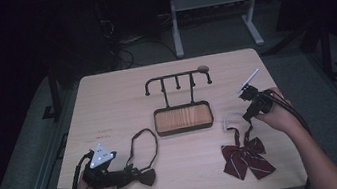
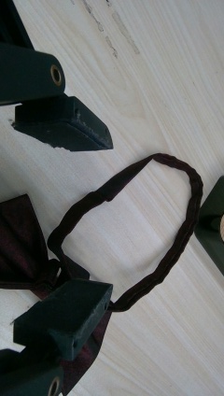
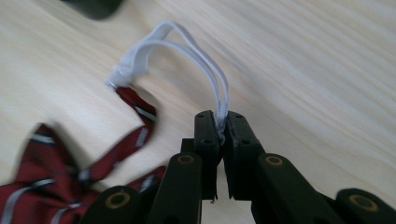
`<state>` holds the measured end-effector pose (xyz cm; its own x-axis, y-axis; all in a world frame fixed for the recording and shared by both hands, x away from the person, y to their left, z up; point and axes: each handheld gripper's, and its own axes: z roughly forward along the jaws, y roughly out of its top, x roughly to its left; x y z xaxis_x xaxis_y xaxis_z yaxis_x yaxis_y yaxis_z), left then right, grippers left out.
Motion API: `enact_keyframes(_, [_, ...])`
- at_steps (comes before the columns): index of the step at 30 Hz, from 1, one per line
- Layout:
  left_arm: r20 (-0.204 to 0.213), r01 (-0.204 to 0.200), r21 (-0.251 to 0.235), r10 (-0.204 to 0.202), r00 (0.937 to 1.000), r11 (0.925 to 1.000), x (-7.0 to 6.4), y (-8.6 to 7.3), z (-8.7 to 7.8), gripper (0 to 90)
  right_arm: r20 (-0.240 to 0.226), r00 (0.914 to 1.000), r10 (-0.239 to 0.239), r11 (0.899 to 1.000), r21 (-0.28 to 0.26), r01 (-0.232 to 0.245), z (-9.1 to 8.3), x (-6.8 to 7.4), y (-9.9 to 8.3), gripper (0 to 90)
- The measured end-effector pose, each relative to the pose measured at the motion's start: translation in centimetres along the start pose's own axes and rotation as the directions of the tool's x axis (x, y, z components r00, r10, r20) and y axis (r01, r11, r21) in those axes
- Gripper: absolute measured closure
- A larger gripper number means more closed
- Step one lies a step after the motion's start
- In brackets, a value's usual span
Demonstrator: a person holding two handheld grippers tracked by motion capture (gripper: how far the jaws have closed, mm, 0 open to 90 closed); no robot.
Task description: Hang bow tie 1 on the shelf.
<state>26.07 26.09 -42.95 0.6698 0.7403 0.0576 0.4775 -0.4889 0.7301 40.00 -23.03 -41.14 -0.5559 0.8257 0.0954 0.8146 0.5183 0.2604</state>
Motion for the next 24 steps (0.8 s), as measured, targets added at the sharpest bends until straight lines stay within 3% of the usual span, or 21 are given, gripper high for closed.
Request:
enact_keyframes(9, [0.003, 0.001, -0.001, -0.001, 1.0000, 1.0000, 0.0, 0.0, 0.0, 25.9, -0.050, 0.9979, -0.042, 0.998, -0.038, 0.040, -2.0, 1.0, 0.2, 84.1])
enact_keyframes(24, [0.002, 0.001, -0.002, -0.001, 1.0000, 1.0000, 0.0, 0.0, 0.0, 25.8, -0.057, 0.9898, -0.131, 0.987, -0.103, 0.124, -5.3, 3.0, 0.5, 84.2])
